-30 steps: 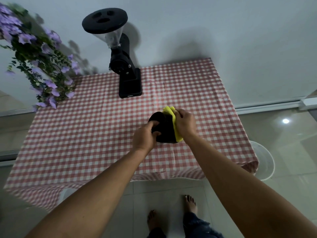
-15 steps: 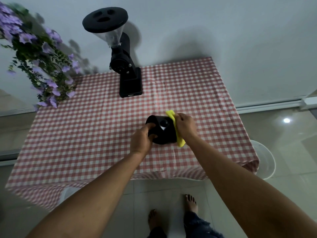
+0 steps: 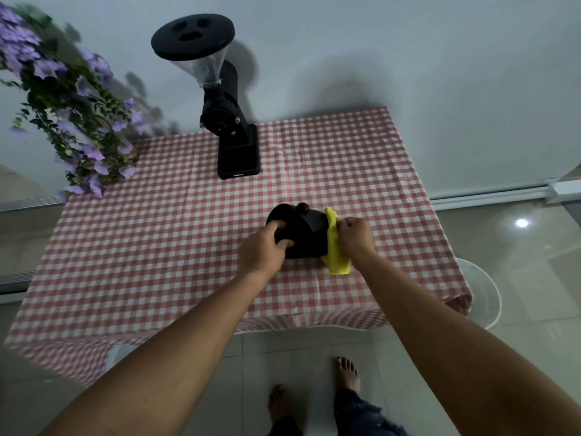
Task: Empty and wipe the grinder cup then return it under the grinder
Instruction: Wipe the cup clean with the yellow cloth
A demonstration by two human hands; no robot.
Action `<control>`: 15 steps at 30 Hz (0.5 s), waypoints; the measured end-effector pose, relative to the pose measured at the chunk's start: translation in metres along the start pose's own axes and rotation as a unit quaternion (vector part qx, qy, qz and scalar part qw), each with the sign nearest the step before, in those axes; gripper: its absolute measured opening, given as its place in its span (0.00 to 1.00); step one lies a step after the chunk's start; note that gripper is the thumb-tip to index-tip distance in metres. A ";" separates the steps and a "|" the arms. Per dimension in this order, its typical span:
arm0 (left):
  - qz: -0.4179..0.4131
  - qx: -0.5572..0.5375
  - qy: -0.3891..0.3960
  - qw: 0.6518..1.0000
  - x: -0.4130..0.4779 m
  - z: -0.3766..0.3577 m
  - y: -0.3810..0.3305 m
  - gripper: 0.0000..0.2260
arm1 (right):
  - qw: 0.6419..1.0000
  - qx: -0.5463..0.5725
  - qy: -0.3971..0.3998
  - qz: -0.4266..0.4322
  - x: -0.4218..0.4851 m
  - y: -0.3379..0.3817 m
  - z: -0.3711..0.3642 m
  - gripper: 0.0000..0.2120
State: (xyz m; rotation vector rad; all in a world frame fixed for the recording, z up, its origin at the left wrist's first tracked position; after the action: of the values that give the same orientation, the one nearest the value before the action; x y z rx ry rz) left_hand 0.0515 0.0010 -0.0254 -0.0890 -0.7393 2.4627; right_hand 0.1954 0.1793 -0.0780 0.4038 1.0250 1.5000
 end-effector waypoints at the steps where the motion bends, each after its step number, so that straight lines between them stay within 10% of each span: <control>1: 0.007 0.002 0.003 1.000 0.002 -0.001 -0.002 0.20 | 0.999 0.027 -0.019 -0.005 0.000 -0.001 0.005 0.18; 15: 0.038 0.016 0.009 0.999 0.017 -0.005 -0.026 0.18 | 0.976 0.059 -0.047 0.205 -0.032 0.059 0.009 0.14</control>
State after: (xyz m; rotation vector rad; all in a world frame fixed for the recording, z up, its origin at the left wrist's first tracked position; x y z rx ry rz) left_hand 0.0516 0.0304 -0.0138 -0.1301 -0.6994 2.5412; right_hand 0.1729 0.1593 -0.0181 0.8032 0.9982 1.7694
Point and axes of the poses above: each hand's wrist, its own x-axis towards the middle knuckle, its own z-axis out of the back of the hand, y = z × x, the point moved 10 cm from there along x, towards the middle knuckle, and after that the axes turned 14 degrees about -y, right-handed, at the moved point
